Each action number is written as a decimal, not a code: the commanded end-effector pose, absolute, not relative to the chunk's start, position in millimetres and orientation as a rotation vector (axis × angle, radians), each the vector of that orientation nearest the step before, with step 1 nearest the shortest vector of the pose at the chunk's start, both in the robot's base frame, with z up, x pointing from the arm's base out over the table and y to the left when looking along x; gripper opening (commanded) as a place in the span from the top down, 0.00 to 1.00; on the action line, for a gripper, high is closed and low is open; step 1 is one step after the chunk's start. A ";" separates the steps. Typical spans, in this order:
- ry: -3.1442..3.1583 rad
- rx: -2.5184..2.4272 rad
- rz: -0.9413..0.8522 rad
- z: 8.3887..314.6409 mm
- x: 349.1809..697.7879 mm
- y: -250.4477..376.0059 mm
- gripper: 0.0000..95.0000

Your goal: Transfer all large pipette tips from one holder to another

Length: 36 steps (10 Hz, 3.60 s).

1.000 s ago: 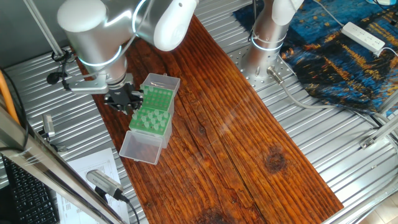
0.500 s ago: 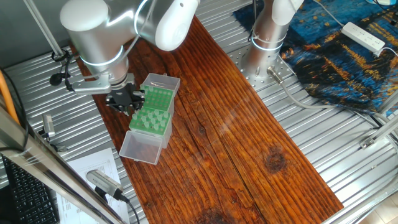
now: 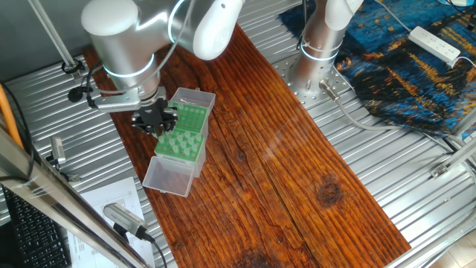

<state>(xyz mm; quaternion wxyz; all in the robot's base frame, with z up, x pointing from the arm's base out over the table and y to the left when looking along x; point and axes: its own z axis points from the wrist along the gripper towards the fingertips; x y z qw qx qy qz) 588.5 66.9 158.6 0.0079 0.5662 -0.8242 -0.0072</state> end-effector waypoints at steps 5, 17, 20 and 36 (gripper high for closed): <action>-2.583 1.790 -0.040 155.6 590.5 67.2 0.80; -2.643 1.713 -0.061 152.2 598.3 75.1 0.80; -2.642 1.713 -0.060 152.2 598.3 75.2 1.00; -2.657 1.633 -0.049 165.0 596.8 77.0 1.00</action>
